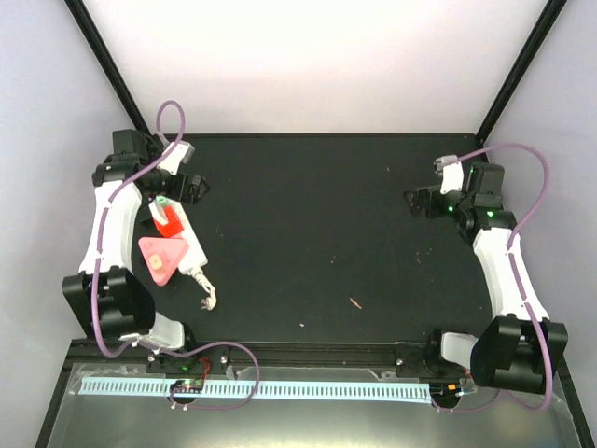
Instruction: Pull the plug off the socket
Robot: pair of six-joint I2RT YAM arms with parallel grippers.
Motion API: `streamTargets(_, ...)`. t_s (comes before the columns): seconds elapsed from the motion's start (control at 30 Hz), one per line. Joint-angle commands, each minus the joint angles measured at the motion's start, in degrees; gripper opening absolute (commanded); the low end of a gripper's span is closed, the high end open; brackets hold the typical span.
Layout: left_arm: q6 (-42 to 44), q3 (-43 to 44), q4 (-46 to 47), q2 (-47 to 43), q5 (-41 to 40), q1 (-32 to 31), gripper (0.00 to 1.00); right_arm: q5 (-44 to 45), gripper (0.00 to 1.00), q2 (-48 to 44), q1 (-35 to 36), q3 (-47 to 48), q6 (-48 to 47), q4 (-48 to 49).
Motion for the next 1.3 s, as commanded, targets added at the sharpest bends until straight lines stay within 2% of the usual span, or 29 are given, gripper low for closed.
streamTargets(0.0, 1.56, -4.15, 3.79, -6.57, -1.82, -3.02, 0.99, 0.61, 1.00, -4.31, 1.65, -4.41, 0.67, 2.46)
streamTargets(0.13, 7.82, -8.51, 3.74, -11.83, -2.39, -6.25, 0.99, 0.23, 1.00, -7.08, 2.73, -8.23, 0.72, 3.55)
streamTargets(0.4, 31.48, -9.83, -12.53, -13.20, -2.02, -10.84, 0.99, -1.68, 1.00, -9.97, 3.61, -11.51, -0.82, 4.41)
streamTargets(0.63, 49.07, -17.01, -18.09, -16.43, -8.93, -15.11, 0.99, -3.51, 1.00, -9.41, 3.81, -10.79, -2.45, 3.25)
streamTargets(0.77, 58.52, -25.47, -18.12, -20.24, -16.19, -18.48, 0.99, -4.42, 1.00, -8.52, 3.91, -9.86, -3.58, 1.86)
streamTargets(0.97, 70.80, -35.71, -14.45, -23.44, -26.98, -19.52, 0.97, -5.85, 1.00, -8.68, 3.96, -9.67, -4.39, 1.25)
streamTargets(1.07, 74.46, -37.82, -11.74, -22.49, -29.60, -19.59, 0.91, -6.68, 1.00, -8.64, 3.96, -9.55, -4.69, 0.97)
streamTargets(1.27, 78.06, -40.73, -4.18, -19.55, -33.90, -19.59, 0.74, -7.46, 1.00, -8.93, 4.00, -9.52, -5.01, 0.51)
